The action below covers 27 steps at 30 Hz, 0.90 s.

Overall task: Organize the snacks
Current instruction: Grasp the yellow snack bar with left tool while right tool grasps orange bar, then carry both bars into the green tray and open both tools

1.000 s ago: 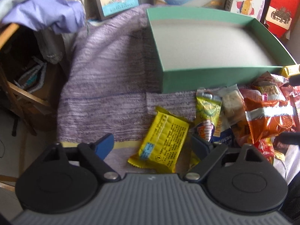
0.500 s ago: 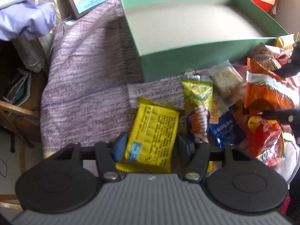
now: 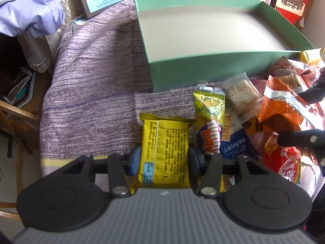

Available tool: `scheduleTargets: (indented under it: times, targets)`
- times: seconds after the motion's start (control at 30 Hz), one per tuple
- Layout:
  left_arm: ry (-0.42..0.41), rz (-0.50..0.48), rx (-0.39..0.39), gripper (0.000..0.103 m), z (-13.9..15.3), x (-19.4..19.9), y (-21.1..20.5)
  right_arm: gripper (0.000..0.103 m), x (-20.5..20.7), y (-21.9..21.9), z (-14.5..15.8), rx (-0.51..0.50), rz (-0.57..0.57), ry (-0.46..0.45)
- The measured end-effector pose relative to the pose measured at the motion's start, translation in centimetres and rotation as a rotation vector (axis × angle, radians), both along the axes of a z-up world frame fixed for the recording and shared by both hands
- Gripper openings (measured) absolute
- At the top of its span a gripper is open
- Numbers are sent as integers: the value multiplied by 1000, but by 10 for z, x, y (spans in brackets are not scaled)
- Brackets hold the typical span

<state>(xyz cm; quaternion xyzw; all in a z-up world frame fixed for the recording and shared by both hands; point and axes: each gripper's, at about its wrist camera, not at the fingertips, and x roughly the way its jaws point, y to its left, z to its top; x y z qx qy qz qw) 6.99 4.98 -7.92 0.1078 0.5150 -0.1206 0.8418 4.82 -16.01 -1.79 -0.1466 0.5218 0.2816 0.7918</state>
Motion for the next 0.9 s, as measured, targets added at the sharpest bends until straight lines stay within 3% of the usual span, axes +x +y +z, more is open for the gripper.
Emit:
scheduleTargets:
  times: [0.27,0.57,0.73,0.9]
  targets:
    - [1,31,-26,47,7,-5,5,50,-3,4,6,18,-32,-12]
    - [-106,85,-106,47,61,-9,22,50,11,-30,44,180,-159,-15]
    - [-162,98,-116,47,90,29,11,50,54,-56,53,219,-283,-43]
    - [-154,106,-123,47,95,101,-22,50,117,-77,44,268,-438,-33]
